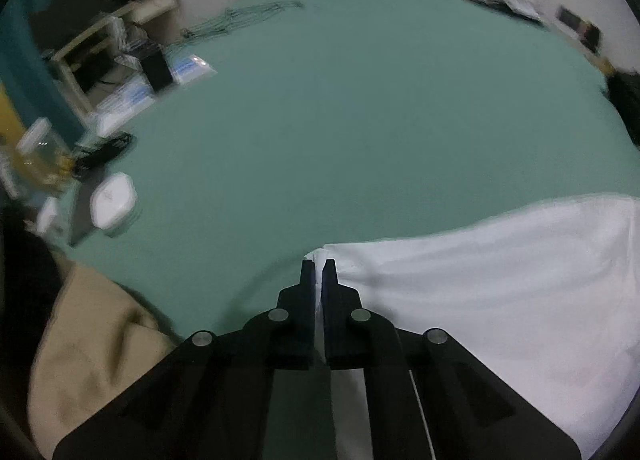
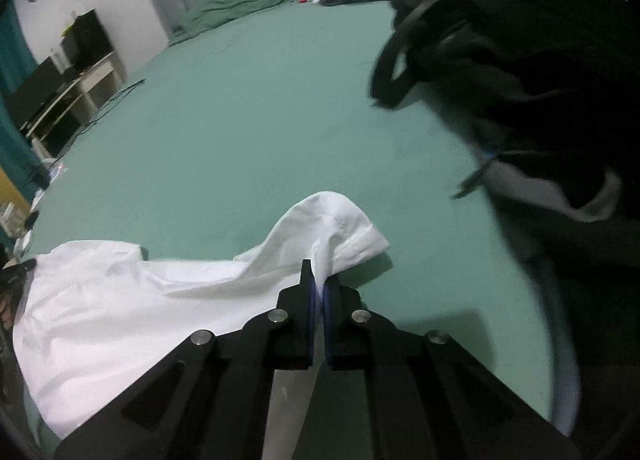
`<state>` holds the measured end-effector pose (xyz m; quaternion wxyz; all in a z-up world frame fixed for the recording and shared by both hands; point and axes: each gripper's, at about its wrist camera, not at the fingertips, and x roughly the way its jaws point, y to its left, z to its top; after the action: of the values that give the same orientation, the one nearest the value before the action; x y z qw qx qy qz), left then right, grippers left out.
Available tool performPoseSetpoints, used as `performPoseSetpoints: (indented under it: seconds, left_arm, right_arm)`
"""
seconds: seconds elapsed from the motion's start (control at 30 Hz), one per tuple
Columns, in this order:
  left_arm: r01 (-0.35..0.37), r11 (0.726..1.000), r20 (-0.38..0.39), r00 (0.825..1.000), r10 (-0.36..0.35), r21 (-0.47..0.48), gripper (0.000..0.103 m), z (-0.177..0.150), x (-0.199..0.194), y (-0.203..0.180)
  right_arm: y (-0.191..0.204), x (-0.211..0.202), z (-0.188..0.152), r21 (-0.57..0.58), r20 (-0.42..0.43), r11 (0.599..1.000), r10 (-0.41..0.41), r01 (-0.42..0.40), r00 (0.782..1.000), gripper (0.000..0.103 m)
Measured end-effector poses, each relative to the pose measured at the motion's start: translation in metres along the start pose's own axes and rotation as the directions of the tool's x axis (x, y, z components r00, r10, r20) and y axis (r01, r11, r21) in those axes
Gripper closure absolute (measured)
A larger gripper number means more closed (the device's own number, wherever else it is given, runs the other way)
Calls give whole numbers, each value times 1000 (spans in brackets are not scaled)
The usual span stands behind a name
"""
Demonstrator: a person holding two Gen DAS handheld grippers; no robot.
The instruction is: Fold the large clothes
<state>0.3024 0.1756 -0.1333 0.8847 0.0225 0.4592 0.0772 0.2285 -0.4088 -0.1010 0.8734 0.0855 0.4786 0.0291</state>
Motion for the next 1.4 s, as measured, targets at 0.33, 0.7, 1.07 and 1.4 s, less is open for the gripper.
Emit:
performPoseSetpoints:
  seconds: [0.33,0.7,1.07,1.4]
  left_arm:
    - [-50,996,-48,998,46,-77,98,8,5,7]
    - [-1,982,-33,999,-5,-187,56,-32,-49,34]
    - [133,972,-114,981,-157,-192,51,-123,-79,12]
    - [130,950,-113,979,-167,-283,67,-146,-77,7]
  right_arm:
    - [-8,6,-4,14,-91,996,-92,93,992,95]
    - [-1,-49,-31,128,-42,989,-71,76,997,65]
    - [45,-66,-121,170,-96,985,16,1,995,64]
    - [65,-73,-147,103,-55,995,-4,10,998,93]
